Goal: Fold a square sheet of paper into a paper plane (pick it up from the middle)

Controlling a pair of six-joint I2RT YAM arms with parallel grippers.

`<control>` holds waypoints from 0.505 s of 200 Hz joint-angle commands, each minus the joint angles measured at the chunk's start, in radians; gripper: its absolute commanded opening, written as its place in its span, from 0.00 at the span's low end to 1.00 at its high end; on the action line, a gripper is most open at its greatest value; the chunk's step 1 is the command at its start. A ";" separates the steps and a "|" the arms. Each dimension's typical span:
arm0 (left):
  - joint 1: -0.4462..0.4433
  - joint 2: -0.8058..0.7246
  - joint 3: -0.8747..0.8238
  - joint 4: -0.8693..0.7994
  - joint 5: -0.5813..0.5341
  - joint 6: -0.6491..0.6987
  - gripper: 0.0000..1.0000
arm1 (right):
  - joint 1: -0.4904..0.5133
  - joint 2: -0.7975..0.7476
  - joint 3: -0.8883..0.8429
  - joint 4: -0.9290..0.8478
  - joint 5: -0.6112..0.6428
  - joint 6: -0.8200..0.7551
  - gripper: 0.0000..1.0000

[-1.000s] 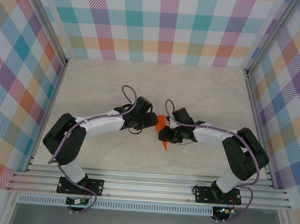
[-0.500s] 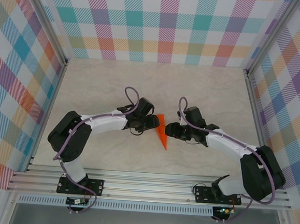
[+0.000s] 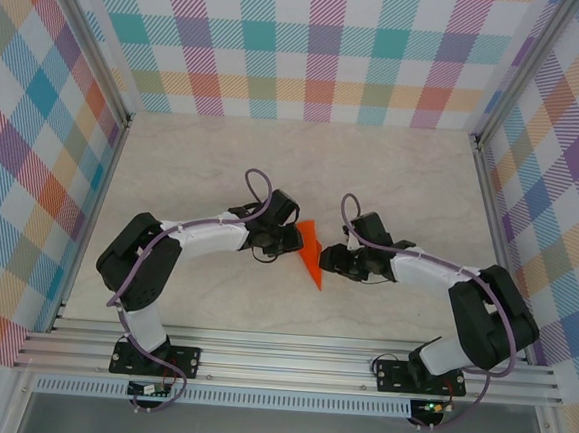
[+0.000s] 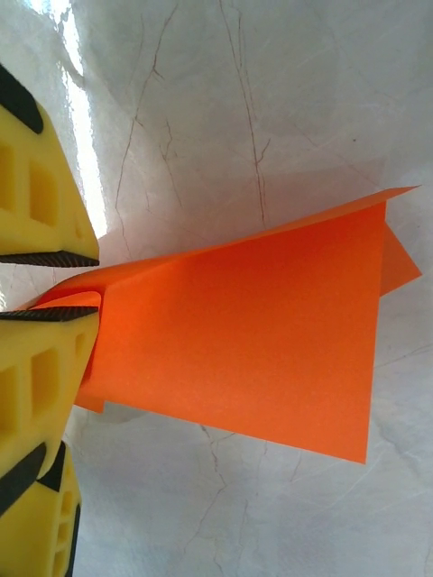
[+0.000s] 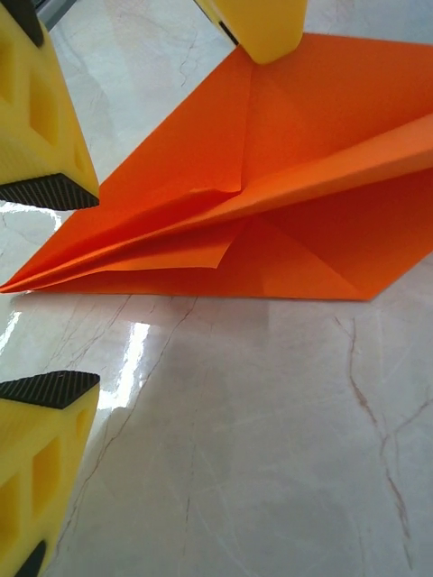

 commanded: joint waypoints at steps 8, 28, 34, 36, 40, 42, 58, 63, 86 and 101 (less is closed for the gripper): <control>-0.007 -0.031 -0.016 -0.003 -0.017 0.015 0.17 | -0.002 0.026 0.045 0.047 -0.076 -0.009 0.56; -0.006 -0.036 -0.021 -0.001 -0.013 0.022 0.14 | 0.000 0.042 0.059 0.054 -0.107 -0.028 0.57; -0.007 -0.033 -0.020 -0.001 -0.012 0.022 0.13 | -0.001 0.050 0.065 0.050 -0.113 -0.037 0.58; -0.007 -0.033 -0.020 0.000 -0.011 0.023 0.12 | 0.000 0.053 0.068 0.049 -0.113 -0.040 0.58; -0.007 -0.032 -0.020 0.001 -0.009 0.026 0.10 | -0.001 0.059 0.074 0.046 -0.118 -0.048 0.58; -0.007 -0.031 -0.020 0.001 -0.009 0.027 0.10 | -0.002 0.064 0.077 0.044 -0.120 -0.052 0.58; -0.007 -0.026 -0.020 0.001 -0.010 0.026 0.08 | -0.001 0.090 0.096 0.034 -0.127 -0.070 0.58; -0.007 -0.025 -0.020 0.001 -0.009 0.027 0.08 | 0.000 0.097 0.101 0.033 -0.131 -0.073 0.58; -0.007 -0.023 -0.021 0.001 -0.007 0.027 0.08 | 0.001 0.134 0.127 0.024 -0.142 -0.089 0.58; -0.007 -0.023 -0.020 0.001 -0.007 0.027 0.09 | 0.001 0.154 0.140 0.023 -0.149 -0.095 0.57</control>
